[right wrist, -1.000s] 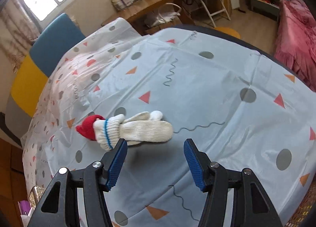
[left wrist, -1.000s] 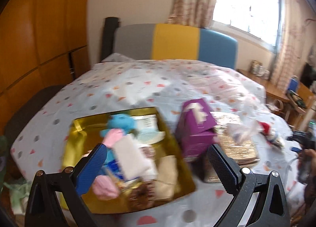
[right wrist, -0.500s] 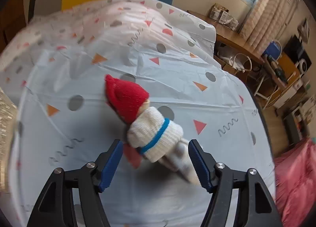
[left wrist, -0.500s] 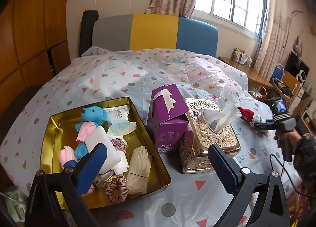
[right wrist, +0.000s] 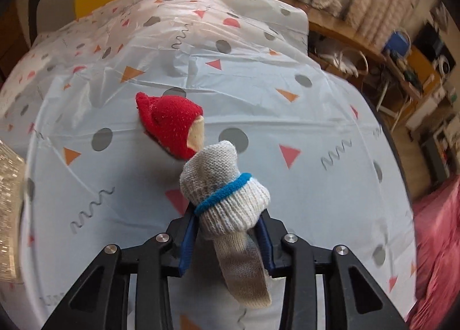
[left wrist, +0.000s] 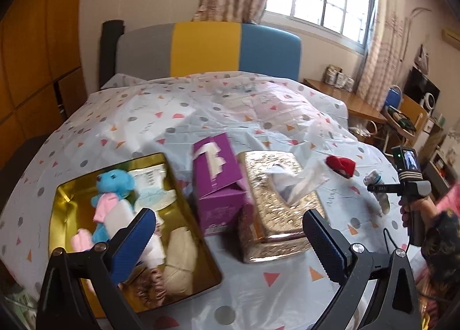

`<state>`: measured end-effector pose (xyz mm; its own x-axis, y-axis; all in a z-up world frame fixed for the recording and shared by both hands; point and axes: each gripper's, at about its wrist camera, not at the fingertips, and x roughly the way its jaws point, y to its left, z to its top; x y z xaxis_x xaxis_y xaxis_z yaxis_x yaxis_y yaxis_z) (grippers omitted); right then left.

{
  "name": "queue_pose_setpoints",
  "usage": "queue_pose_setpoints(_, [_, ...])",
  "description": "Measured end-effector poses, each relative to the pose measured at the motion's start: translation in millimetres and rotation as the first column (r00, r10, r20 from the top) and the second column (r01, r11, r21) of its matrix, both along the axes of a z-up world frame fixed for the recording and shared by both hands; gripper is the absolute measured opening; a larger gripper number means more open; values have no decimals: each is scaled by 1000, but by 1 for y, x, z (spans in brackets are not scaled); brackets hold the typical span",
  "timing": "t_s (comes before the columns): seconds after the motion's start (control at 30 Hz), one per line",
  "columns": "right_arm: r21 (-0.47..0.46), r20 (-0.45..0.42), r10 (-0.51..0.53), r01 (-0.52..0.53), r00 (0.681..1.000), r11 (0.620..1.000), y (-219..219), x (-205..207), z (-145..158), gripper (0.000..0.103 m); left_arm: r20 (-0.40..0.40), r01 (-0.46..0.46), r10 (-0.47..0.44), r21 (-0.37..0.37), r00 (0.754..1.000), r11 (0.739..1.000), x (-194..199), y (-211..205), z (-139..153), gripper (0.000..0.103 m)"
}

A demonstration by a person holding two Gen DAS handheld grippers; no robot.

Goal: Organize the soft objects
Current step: 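Grasp the white knit glove with the right tool and lift it off the red cap, then move the left tool down to the red fuzzy cap on the sheet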

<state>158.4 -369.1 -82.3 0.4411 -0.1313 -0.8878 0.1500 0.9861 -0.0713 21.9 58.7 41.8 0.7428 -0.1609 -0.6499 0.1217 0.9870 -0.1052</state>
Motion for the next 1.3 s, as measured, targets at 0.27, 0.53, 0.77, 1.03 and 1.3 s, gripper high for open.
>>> queue_pose_setpoints(0.27, [73,-115,-97,106,989,992,-16,-12,-23,40,5,166,-166,-54,986,985,30,-63,29,103])
queue_pose_setpoints(0.53, [113,-130,-105,119,986,986,-24,-10,-26,41,-100,248,-264,-151,959,957,77,-142,33,103])
queue_pose_setpoints(0.77, [153,-146,-127,149,981,977,-39,-7,-27,43,-155,290,-308,-127,939,948,116,-214,13,103])
queue_pose_setpoints(1.03, [138,-167,-114,137,979,981,-37,-1,-32,49,-334,274,-321,-180,886,945,164,-266,-39,103])
queue_pose_setpoints(1.3, [137,-184,-99,126,978,983,-33,5,-38,65,-361,241,-248,-65,899,968,213,-306,-76,103])
